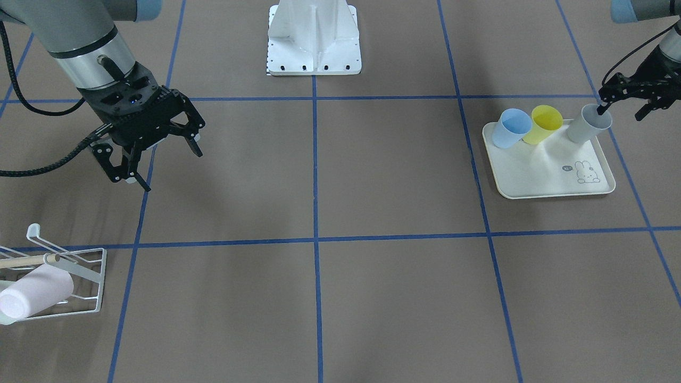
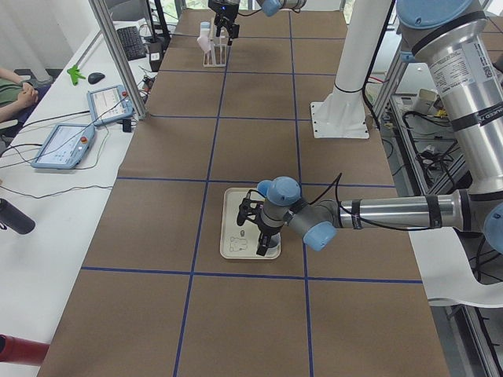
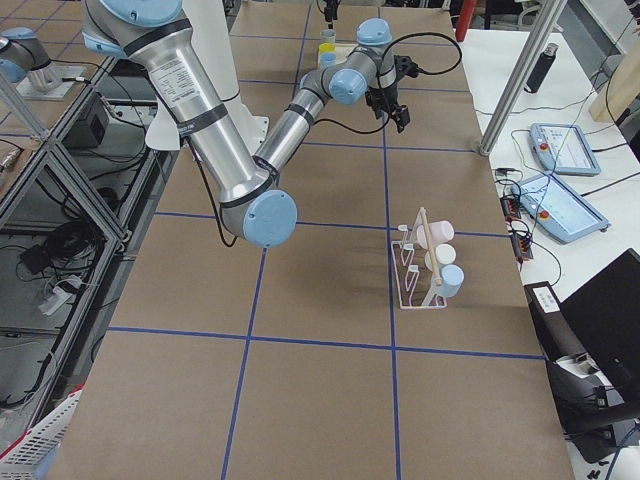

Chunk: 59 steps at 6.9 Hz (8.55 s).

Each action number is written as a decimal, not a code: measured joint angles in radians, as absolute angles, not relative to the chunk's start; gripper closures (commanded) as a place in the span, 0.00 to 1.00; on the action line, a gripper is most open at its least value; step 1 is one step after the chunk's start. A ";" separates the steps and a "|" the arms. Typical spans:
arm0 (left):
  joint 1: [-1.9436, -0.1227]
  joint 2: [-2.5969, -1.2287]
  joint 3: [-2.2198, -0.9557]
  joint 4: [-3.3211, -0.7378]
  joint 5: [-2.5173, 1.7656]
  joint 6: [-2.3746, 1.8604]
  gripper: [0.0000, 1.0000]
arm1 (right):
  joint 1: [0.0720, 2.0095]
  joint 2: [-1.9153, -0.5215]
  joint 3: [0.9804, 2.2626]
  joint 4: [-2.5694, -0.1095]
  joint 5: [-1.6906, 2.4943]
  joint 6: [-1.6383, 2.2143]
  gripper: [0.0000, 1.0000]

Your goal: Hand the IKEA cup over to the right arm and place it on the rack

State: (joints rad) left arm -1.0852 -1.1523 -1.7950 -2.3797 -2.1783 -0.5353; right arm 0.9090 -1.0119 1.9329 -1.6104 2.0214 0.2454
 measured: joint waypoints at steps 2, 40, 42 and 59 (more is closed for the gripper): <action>-1.067 -1.151 -1.754 -2.408 -2.178 -0.530 0.17 | 0.906 -1.015 1.934 -1.612 2.018 0.246 0.01; -0.903 -1.995 -1.858 -2.476 -2.335 -1.803 1.00 | 0.453 -0.863 1.767 -0.902 1.419 0.159 0.01; -0.901 -2.008 -1.851 -2.475 -2.335 -1.802 1.00 | 0.450 -0.864 1.765 -0.878 1.415 0.134 0.02; -1.117 -1.706 -1.842 -2.253 -2.338 -1.083 0.00 | 0.666 -0.867 1.877 -1.417 1.547 0.169 0.63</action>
State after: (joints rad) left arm -1.1166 -1.7063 -1.8424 -2.2528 -2.3377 -1.0831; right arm 0.6660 -0.8675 1.8772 -1.4165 1.5465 0.1688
